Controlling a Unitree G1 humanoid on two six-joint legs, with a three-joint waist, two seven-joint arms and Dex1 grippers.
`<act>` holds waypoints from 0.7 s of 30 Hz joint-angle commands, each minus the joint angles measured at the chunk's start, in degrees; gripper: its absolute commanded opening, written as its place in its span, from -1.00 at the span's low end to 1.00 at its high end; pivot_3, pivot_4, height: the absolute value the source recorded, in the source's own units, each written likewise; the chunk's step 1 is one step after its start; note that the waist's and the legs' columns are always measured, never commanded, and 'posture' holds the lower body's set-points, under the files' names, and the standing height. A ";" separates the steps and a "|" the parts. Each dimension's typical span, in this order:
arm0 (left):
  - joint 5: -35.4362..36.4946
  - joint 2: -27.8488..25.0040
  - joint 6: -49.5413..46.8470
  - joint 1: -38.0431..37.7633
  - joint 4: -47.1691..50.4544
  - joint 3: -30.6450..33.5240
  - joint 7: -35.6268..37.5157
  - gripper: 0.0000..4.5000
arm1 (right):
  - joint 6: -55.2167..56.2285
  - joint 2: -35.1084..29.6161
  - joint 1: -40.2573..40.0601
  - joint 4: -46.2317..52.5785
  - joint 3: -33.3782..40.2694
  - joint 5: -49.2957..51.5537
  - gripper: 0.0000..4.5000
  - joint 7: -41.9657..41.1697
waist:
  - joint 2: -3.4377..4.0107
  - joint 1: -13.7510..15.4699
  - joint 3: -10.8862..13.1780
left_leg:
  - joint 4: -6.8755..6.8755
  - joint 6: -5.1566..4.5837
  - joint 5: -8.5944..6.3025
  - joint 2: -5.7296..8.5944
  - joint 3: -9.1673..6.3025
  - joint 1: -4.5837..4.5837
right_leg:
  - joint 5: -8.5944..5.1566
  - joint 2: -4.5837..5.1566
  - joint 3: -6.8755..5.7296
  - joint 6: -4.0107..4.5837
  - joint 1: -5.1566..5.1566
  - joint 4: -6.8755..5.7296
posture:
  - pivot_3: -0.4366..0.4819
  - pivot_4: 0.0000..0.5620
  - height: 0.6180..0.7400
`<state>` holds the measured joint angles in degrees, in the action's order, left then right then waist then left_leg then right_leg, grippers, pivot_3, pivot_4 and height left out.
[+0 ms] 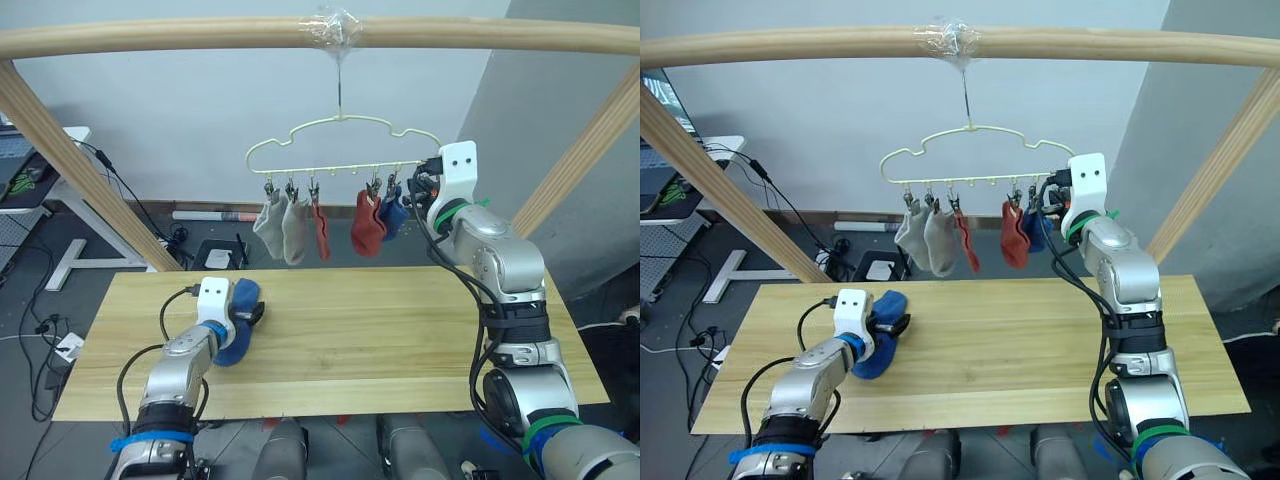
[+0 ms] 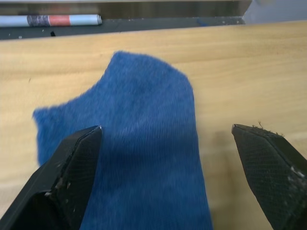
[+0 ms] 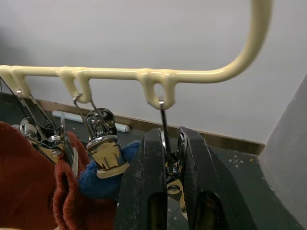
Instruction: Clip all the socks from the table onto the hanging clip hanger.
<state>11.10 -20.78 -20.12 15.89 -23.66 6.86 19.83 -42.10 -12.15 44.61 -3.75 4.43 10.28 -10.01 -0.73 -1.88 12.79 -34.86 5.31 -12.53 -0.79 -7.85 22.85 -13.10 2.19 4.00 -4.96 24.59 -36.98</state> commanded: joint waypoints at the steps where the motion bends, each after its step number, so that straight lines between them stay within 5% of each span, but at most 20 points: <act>1: -2.40 -0.65 1.73 1.87 -4.59 -0.09 -1.59 1.00 | -0.29 -0.94 1.46 2.61 0.63 0.30 -0.96 -0.19 | 0.01 -0.07 0.01 | 0.01 0.00 0.00 0.00 0.00 0.00 | 0.00 0.00 0.00 0.00 0.00 0.00 | 0.05 -0.13 1.00; 5: -4.06 -1.12 -0.57 1.15 -6.58 -1.30 -1.01 0.73 | -1.76 -1.29 0.62 3.99 1.13 0.56 -0.96 0.26 | 0.02 -0.20 0.01 | 0.02 0.00 0.00 0.00 -0.01 -0.02 | -0.01 0.00 0.00 0.00 0.00 -0.01 | 0.02 -0.12 1.00; 18: -2.07 1.92 -1.26 -1.05 0.18 0.32 -0.56 -0.94 | -4.21 -0.85 1.42 3.67 3.72 1.97 -0.96 0.76 | 0.10 -0.33 0.05 | 0.01 0.00 0.00 0.00 0.00 -0.07 | -0.01 0.02 0.01 -0.02 -0.09 0.00 | 0.02 -0.13 1.00; 21: -1.84 3.40 -1.97 -1.74 3.96 -0.56 0.28 -0.98 | -5.84 -0.58 1.91 3.44 4.99 3.12 -0.96 1.17 | 0.09 -0.11 0.07 | 0.01 0.00 0.00 0.01 -0.01 -0.05 | -0.01 0.03 0.01 -0.02 -0.09 0.03 | 0.03 -0.14 1.00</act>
<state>8.82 -17.78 -21.33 14.74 -22.17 6.98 19.52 -47.18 -12.50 45.09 -1.34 7.58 12.53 -9.56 -0.65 -1.99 12.86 -34.85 5.32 -12.54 -0.78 -7.86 22.82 -13.11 2.22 4.00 -4.98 24.50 -36.95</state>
